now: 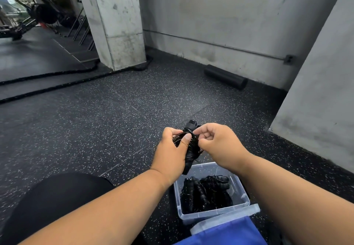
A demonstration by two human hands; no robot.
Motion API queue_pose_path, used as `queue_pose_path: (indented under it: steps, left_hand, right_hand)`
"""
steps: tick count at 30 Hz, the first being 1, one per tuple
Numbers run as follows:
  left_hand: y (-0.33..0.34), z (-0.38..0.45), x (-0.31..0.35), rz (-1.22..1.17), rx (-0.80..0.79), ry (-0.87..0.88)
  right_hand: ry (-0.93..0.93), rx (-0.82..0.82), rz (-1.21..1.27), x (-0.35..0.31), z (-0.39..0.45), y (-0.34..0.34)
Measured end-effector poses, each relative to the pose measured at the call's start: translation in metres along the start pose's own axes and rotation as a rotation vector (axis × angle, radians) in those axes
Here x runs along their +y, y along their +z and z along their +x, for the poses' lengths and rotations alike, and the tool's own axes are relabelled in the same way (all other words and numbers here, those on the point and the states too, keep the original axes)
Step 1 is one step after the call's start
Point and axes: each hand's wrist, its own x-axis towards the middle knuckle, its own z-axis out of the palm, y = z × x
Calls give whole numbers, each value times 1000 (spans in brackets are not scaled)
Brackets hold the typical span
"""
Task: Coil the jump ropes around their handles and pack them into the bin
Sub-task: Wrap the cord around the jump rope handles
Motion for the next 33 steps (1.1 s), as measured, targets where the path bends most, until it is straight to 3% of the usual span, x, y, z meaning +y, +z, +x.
queue_pose_path:
  steps: [10, 20, 24, 27, 33]
  left_hand:
    - [4, 0, 2, -74, -120, 78]
    - [-2, 3, 5, -26, -253, 52]
    - [0, -2, 5, -113, -289, -41]
    - [2, -8, 9, -328, -358, -218]
    - [0, -12, 13, -464, -485, -462]
  right_hand:
    - [118, -266, -23, 4, 14, -38]
    - [-171, -265, -464, -5, 5, -52]
    - [-276, -283, -581, -4, 5, -56]
    - [-289, -307, -615, -6, 3, -58]
    - [-262, -326, -516, -6, -5, -53]
